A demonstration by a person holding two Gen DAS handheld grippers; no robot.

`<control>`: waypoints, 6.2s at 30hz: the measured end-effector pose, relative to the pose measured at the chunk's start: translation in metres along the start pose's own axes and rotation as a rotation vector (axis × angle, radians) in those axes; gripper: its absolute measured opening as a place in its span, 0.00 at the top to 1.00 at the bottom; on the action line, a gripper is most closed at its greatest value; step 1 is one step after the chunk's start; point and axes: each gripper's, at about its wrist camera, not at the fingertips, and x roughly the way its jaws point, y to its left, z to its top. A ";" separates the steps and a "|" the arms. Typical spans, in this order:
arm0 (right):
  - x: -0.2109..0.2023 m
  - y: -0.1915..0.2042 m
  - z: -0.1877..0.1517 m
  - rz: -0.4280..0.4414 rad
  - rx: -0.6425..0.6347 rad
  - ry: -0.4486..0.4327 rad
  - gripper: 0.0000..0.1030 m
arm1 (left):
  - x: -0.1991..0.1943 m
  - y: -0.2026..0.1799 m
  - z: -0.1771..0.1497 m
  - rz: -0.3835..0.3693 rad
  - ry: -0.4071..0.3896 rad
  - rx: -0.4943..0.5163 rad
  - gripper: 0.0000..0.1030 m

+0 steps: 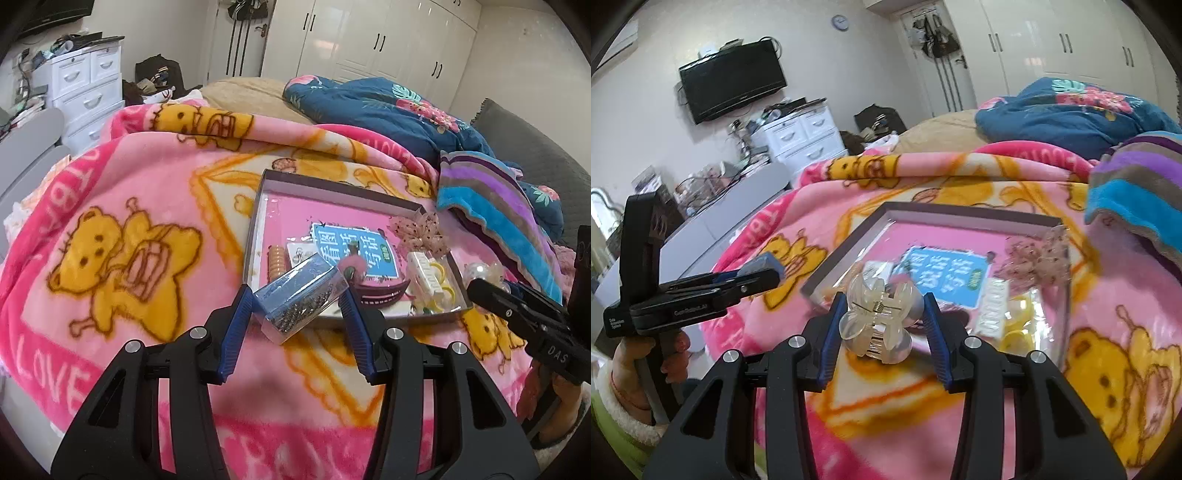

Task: Organize jewelry

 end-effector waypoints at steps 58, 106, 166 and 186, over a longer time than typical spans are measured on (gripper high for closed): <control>0.075 -0.019 -0.015 -0.081 0.008 0.108 0.61 | 0.093 0.002 0.020 0.024 0.096 -0.010 0.58; -0.048 0.022 -0.068 -0.210 0.017 -0.056 0.04 | -0.043 -0.019 -0.060 0.009 -0.045 0.052 0.09; -0.041 0.011 -0.078 -0.203 0.078 -0.012 0.04 | -0.045 -0.021 -0.061 0.031 -0.040 0.061 0.09; -0.041 0.011 -0.078 -0.202 0.080 -0.011 0.04 | -0.044 -0.020 -0.061 0.043 -0.039 0.070 0.09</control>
